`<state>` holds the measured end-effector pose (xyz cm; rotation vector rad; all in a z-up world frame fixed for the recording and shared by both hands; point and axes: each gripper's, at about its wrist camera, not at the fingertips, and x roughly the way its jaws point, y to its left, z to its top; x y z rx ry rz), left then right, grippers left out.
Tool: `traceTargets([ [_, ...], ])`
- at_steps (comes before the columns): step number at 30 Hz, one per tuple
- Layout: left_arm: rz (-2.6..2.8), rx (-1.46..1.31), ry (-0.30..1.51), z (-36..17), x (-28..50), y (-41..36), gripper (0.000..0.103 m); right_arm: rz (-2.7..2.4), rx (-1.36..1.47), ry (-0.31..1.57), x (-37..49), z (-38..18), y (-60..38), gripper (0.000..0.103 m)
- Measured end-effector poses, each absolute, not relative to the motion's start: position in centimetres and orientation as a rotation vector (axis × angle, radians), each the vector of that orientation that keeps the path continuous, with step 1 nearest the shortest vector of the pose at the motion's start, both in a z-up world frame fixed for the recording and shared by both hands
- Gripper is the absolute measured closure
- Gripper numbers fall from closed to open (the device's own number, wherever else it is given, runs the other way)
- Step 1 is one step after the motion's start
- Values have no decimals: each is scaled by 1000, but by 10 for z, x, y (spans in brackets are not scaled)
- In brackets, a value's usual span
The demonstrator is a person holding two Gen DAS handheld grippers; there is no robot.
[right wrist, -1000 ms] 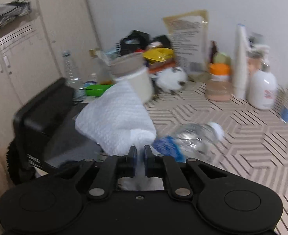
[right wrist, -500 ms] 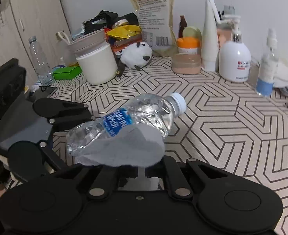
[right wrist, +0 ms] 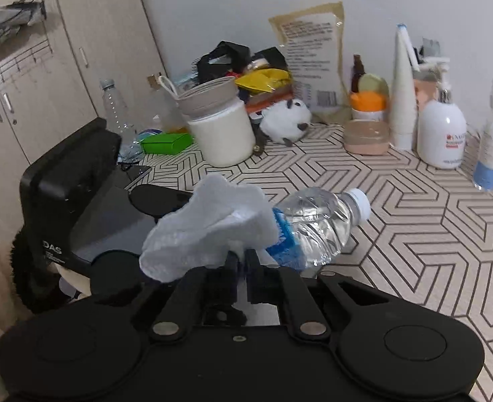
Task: Clean container
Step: 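Wipe around the bottle cap and neck with the right gripper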
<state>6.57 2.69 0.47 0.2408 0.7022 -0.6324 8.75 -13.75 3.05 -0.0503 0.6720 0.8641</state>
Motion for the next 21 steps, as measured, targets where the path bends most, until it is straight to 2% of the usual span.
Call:
traceTargets([
  [4,-637,240,701,5,69,30,28,989,10,675,86,33,-134,93],
  [8,-638,242,699,4,73,31,28,995,4,676,92,37,-122,96],
  [12,-638,243,699,4,79,33,28,916,-24,687,109,40,-116,97],
  [14,-639,244,699,3,82,33,28,887,-1,707,120,40,-120,102],
  [21,-626,236,695,3,87,34,28,755,-21,682,134,43,-126,103],
])
